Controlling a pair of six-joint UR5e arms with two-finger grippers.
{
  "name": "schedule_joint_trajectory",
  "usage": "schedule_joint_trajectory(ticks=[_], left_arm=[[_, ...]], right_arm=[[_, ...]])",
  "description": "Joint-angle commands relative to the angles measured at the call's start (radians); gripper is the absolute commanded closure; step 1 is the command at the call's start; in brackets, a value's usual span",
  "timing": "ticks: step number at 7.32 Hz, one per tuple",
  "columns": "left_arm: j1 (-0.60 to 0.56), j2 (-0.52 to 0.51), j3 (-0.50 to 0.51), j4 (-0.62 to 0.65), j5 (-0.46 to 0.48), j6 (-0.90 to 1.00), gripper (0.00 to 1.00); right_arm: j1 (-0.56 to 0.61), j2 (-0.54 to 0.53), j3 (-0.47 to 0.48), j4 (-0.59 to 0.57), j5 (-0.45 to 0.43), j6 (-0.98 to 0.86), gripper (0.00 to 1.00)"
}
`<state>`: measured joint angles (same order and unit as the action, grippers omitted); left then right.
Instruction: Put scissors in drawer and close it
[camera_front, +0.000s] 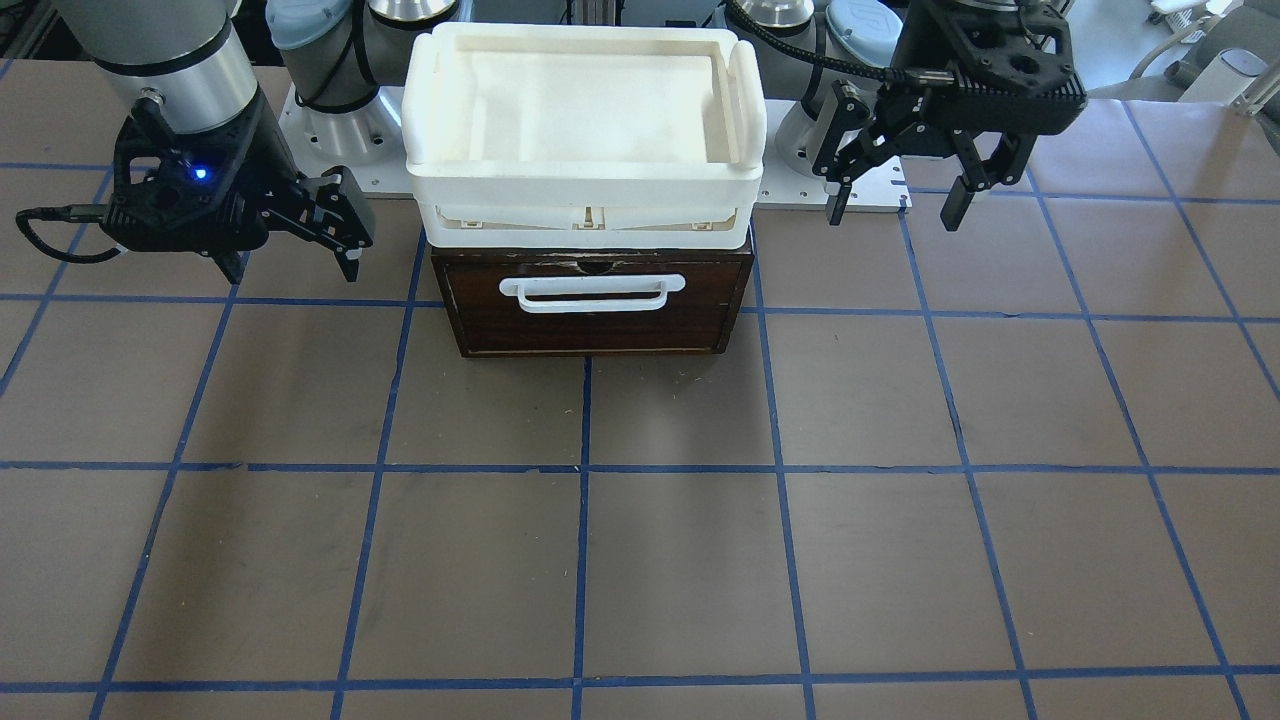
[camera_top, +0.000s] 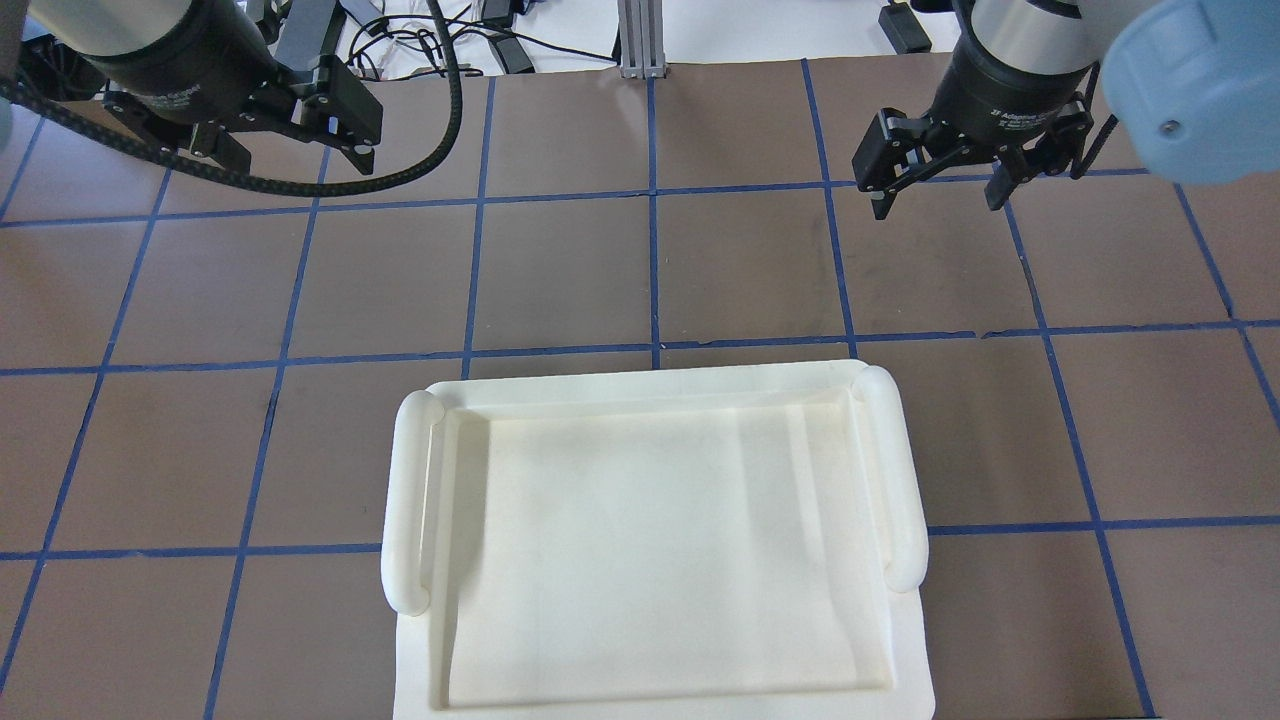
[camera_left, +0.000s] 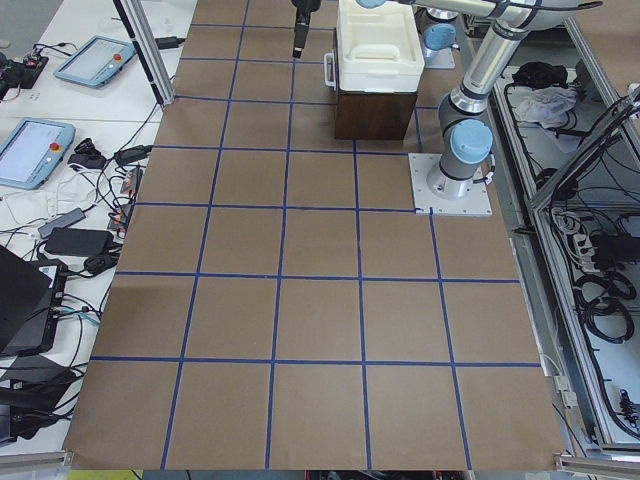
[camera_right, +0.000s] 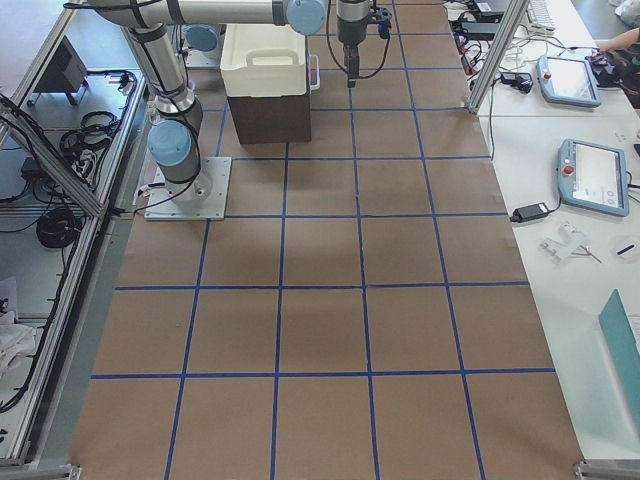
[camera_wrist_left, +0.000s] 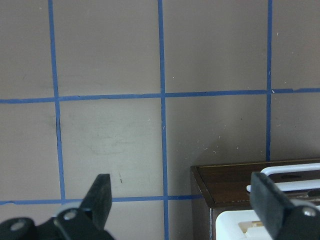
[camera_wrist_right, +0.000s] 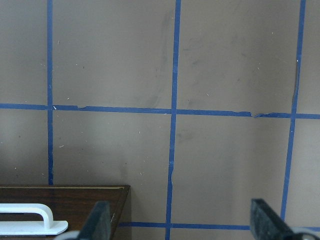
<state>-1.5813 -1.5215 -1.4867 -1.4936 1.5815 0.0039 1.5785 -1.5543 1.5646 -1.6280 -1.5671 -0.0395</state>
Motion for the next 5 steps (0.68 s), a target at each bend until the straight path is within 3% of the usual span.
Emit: schedule_joint_trajectory(ticks=[1, 5], left_arm=[[0.0, -0.025, 0.026, -0.02, 0.008, -0.008, 0.0], [-0.003, -0.02, 0.023, -0.022, 0.005, -0.002, 0.0]], right_arm=[[0.0, -0.001, 0.002, 0.0, 0.001, 0.0, 0.0], [0.0, 0.002, 0.003, 0.0, 0.001, 0.0, 0.0]])
